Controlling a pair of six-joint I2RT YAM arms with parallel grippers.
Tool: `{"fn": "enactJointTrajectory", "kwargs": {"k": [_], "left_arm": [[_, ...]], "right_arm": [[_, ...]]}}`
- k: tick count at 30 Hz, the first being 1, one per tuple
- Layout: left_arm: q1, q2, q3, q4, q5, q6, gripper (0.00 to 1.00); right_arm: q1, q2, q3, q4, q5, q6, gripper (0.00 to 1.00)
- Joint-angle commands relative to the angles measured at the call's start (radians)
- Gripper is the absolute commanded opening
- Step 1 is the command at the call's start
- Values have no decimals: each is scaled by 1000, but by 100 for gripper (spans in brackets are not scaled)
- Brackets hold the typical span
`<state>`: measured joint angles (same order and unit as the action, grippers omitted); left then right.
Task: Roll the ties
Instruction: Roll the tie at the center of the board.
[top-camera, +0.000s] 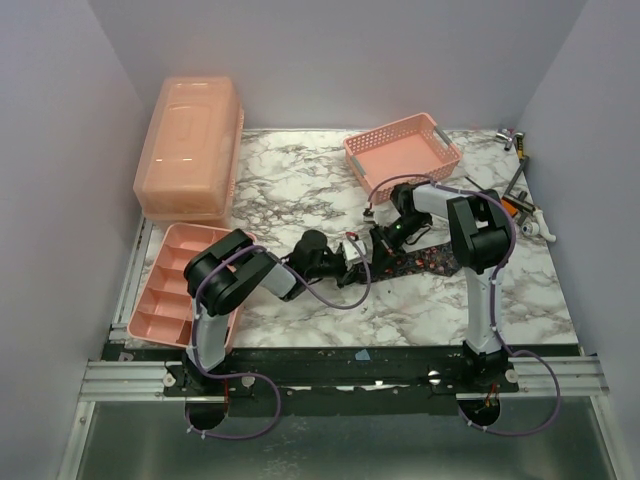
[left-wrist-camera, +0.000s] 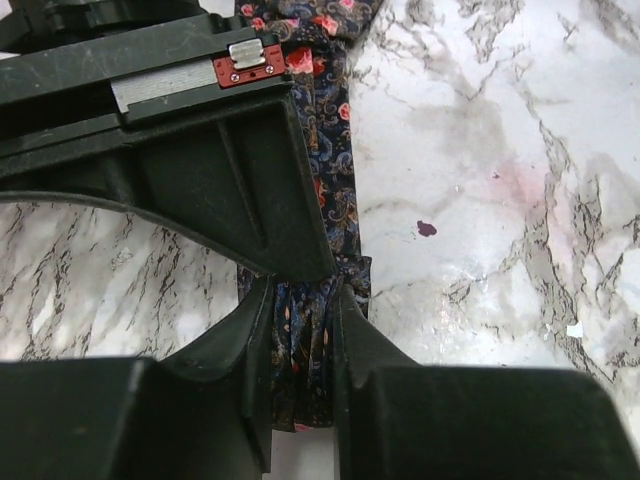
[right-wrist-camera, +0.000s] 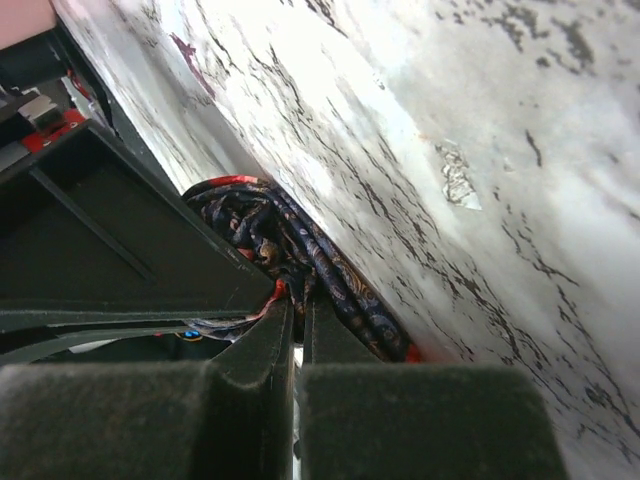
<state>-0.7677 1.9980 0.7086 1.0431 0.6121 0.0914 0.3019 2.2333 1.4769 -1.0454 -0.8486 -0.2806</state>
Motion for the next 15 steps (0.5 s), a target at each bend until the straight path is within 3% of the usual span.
{"fn": "enactJointTrajectory", "kwargs": {"k": [1,4,8,15], "left_arm": [[-13,-95,51,-431,-70,153,8],[-8,-130,88,-630,-80,230,8],[-4,-146,145,-837,-91,303,8],[-1,-105,248,-1067,-113,348,8]], "right_arm": [[15,16,-39,142,102,-5,1],[15,2,-18,104,72,-6,7],[-19,-45,67,7,32,-40,28],[-76,-46,124,-57,32,-69,33]]}}
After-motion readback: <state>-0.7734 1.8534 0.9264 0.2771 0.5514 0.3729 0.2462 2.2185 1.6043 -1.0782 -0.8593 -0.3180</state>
